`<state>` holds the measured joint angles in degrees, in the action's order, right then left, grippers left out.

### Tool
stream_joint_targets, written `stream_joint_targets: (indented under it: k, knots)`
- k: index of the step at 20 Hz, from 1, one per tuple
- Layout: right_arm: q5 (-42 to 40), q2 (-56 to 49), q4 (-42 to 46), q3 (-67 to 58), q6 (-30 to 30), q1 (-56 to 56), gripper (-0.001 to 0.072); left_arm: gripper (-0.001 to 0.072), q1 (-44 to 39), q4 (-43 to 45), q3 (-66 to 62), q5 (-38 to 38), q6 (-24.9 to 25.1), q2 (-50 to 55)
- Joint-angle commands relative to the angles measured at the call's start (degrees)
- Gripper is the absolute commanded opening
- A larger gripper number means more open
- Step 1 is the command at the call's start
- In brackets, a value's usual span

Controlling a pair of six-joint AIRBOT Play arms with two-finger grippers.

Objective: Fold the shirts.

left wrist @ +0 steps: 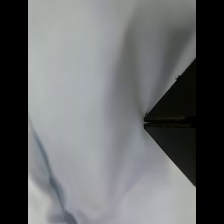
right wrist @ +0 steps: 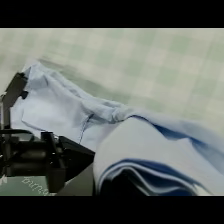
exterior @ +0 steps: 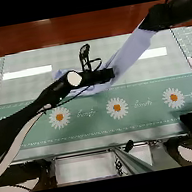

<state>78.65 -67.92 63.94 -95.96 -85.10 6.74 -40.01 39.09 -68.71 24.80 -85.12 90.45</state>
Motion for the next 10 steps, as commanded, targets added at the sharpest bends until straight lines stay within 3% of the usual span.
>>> stream_joint_targets:
  k: [1,4,8,10]
  knots:
    - [1.4,2.6,1.6,0.0,-2.9,3.0,0.0017,0.0013,-1.0,-6.8,-3.1,0.5,0.5,5.7]
    - [2.3,2.7,4.1,0.0,-3.0,3.2,0.0017,0.0013,-1.1,-10.0,-6.5,5.4,5.5,7.6]
    - [2.2,1.3,5.6,1.0,-3.2,3.4,0.0017,0.0011,1.1,-9.0,-6.7,-1.5,6.7,-1.3]
    - [-0.1,-0.7,5.7,2.6,-2.7,4.9,0.0017,0.0011,4.2,-2.4,-6.7,-1.1,6.6,-7.8]
